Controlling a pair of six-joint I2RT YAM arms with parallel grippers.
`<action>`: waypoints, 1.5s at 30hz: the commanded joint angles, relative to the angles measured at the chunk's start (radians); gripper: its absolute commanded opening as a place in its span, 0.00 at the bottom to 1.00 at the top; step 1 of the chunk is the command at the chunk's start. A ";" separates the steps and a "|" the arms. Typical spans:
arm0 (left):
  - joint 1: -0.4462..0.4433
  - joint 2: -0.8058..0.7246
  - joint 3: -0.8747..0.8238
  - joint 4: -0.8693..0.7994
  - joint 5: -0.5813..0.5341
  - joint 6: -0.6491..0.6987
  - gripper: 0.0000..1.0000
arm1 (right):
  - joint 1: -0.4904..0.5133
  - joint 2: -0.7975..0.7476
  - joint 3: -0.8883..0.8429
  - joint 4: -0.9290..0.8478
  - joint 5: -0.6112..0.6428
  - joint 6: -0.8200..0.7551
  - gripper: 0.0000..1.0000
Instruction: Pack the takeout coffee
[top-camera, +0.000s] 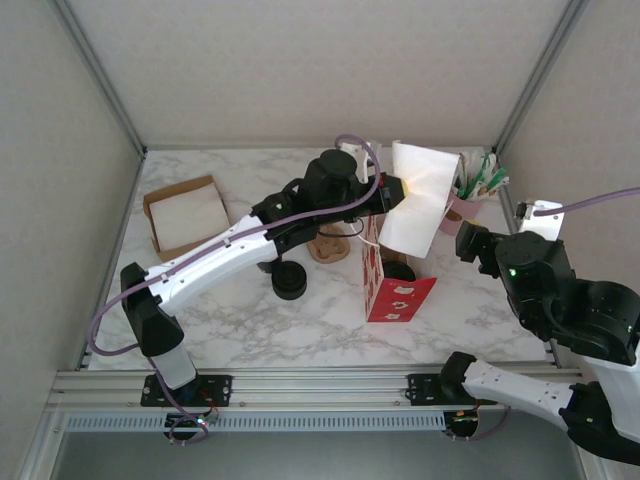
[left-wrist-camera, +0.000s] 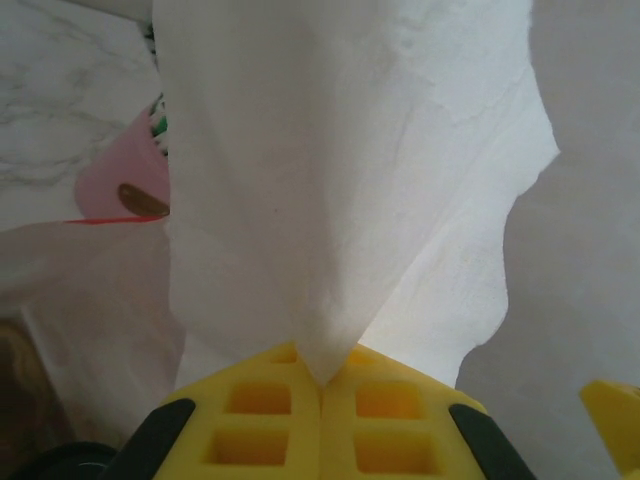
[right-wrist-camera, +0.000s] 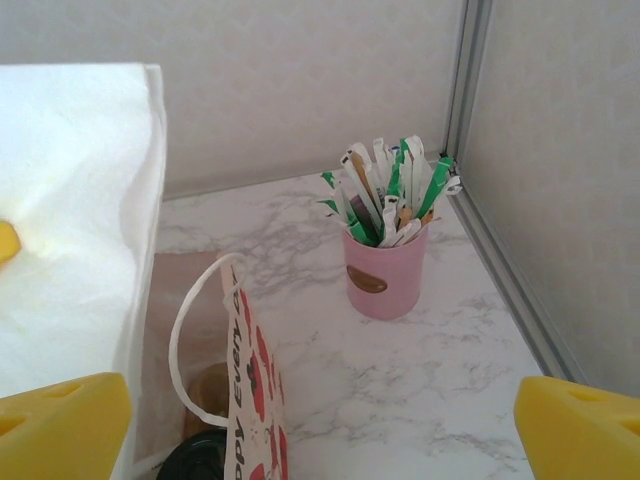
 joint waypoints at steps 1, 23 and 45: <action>-0.006 -0.016 -0.035 0.020 -0.058 -0.010 0.00 | -0.004 -0.004 -0.013 0.004 0.013 0.009 0.99; -0.116 0.149 0.148 -0.279 -0.362 0.004 0.00 | -0.017 0.071 -0.032 0.030 -0.052 -0.034 0.99; -0.121 0.199 0.281 -0.243 -0.264 -0.068 0.00 | -0.090 0.065 -0.083 0.072 -0.160 -0.074 0.99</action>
